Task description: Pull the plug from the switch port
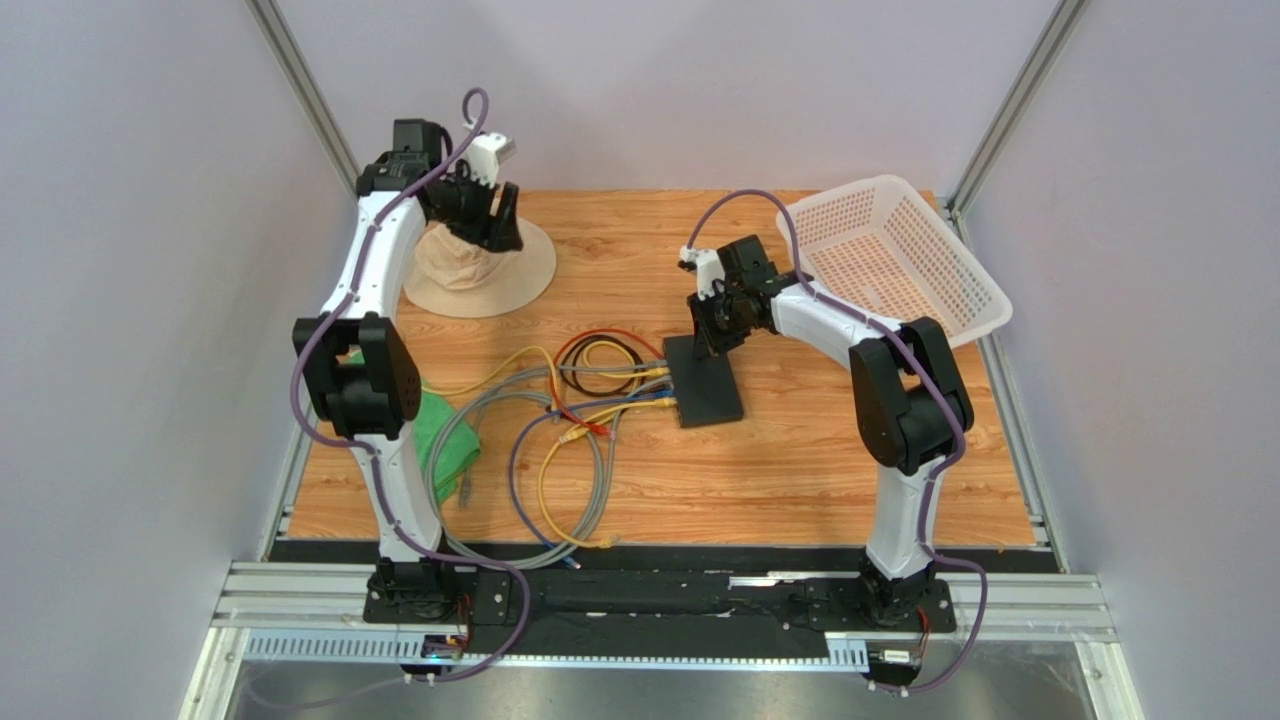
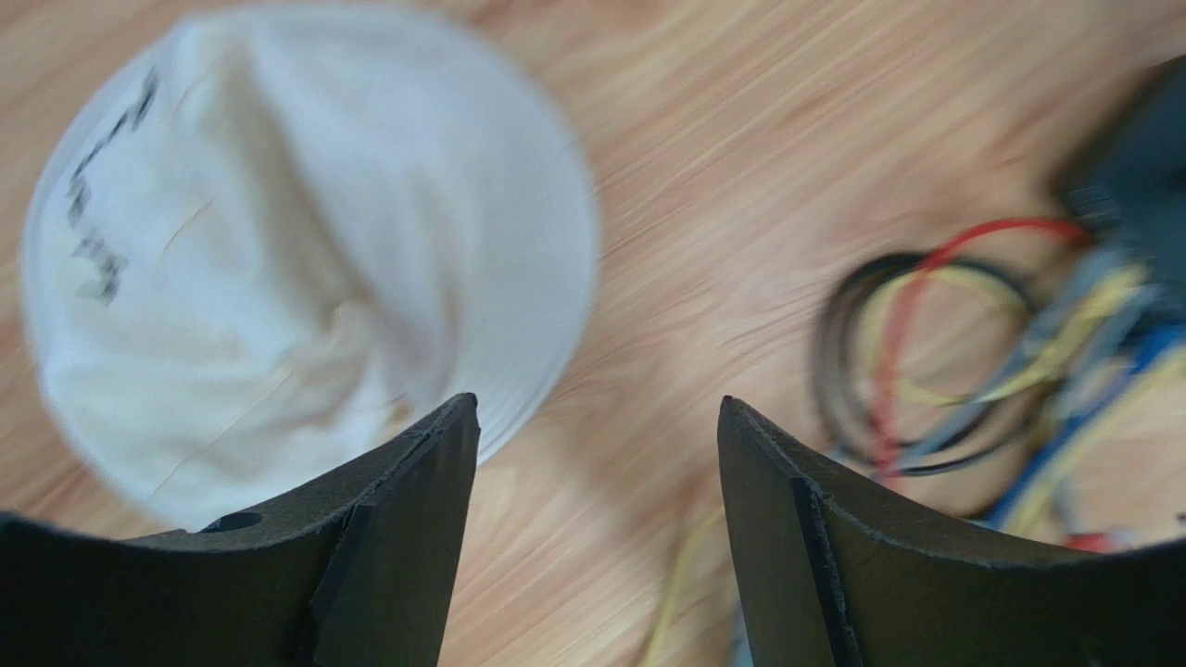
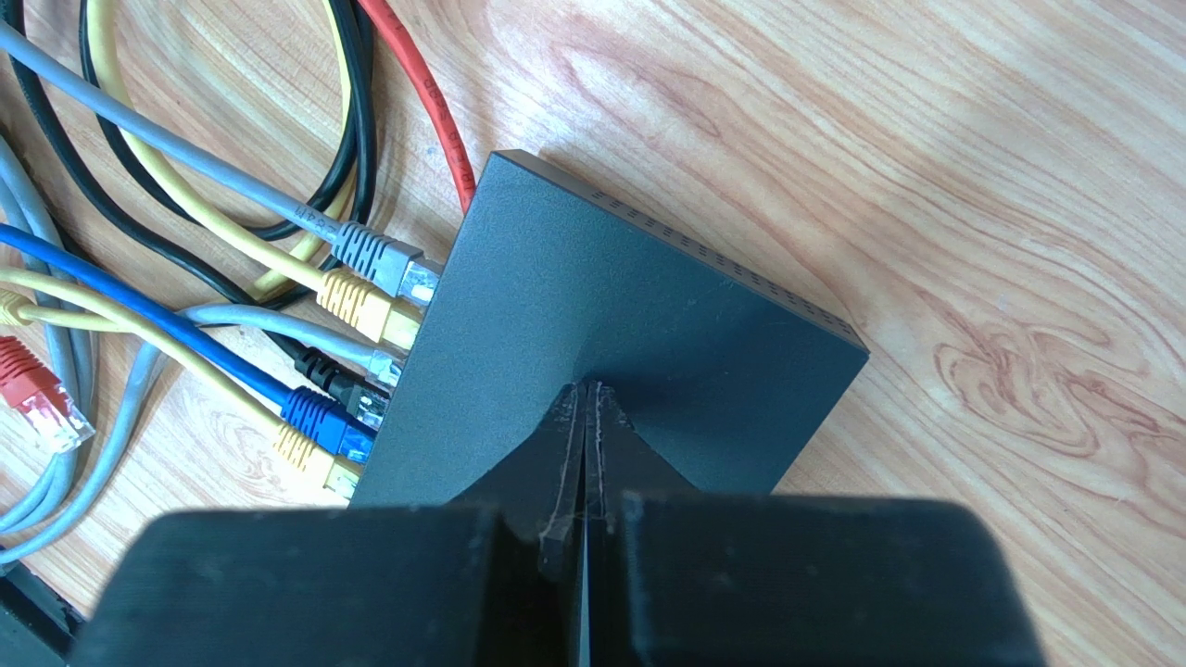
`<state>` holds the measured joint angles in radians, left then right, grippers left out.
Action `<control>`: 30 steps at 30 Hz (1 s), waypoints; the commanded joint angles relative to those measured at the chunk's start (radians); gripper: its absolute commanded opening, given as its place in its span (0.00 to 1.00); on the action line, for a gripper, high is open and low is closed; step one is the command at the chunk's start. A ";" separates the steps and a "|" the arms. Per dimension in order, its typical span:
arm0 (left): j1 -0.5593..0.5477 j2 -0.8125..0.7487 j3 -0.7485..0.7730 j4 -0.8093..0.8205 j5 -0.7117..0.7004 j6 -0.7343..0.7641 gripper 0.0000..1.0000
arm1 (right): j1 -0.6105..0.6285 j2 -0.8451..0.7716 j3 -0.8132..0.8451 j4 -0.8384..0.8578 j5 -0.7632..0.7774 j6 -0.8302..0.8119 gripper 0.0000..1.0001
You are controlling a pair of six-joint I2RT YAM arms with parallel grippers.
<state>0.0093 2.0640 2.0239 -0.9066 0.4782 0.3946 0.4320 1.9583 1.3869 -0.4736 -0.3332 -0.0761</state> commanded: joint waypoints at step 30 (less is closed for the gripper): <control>-0.331 0.291 -0.162 0.267 0.703 -0.488 0.50 | 0.024 0.057 -0.042 -0.069 0.074 -0.040 0.00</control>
<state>-0.3054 2.3344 1.8042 -0.6388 1.1229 -0.1074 0.4397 1.9598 1.3903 -0.4778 -0.3244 -0.0841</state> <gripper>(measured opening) 0.507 0.005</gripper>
